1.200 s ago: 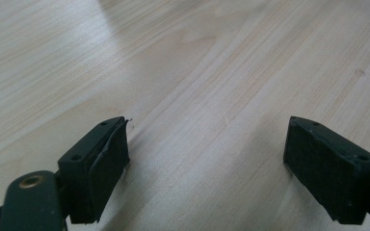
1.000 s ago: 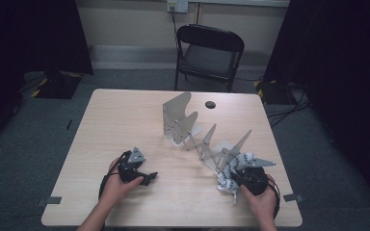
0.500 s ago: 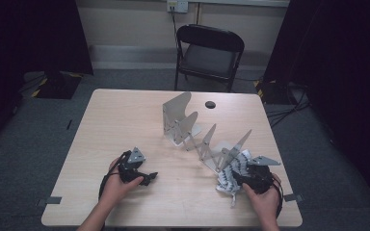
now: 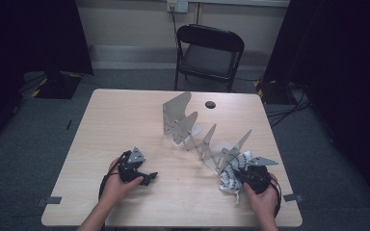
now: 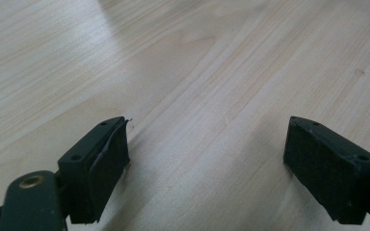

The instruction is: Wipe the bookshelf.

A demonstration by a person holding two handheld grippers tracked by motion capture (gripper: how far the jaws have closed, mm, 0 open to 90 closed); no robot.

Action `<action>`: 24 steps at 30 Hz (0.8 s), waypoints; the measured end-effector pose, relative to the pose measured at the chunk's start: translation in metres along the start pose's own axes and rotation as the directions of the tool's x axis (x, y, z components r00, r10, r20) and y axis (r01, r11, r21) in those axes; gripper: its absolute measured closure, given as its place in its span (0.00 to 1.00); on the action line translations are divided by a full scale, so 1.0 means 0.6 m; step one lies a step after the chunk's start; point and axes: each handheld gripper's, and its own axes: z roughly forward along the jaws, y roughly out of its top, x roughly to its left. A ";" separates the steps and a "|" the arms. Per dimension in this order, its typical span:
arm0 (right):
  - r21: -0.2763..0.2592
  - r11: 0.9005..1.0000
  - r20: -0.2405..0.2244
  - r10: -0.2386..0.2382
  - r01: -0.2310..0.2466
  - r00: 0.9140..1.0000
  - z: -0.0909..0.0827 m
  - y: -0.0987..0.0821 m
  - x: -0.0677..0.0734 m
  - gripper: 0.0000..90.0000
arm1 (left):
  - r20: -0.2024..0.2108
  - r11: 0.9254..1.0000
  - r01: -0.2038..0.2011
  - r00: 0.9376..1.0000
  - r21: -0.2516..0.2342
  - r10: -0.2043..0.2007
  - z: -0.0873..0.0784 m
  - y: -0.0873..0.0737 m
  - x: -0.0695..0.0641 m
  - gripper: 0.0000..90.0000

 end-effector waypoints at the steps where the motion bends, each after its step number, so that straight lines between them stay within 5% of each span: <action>1: -0.005 1.000 -0.008 0.007 -0.007 1.000 -0.002 0.000 -0.001 0.89 | 0.000 1.000 0.000 1.000 0.000 0.000 0.000 0.000 0.000 0.17; 15: -0.045 0.999 -0.027 -0.001 -0.001 1.000 -0.057 0.007 -0.009 0.90 | 0.000 1.000 0.000 1.000 0.000 0.000 0.000 0.000 0.000 0.17; 24: -0.091 0.996 -0.029 -0.010 0.008 1.000 -0.100 0.036 -0.010 0.90 | 0.000 1.000 0.000 1.000 0.000 0.000 0.000 0.000 0.000 0.17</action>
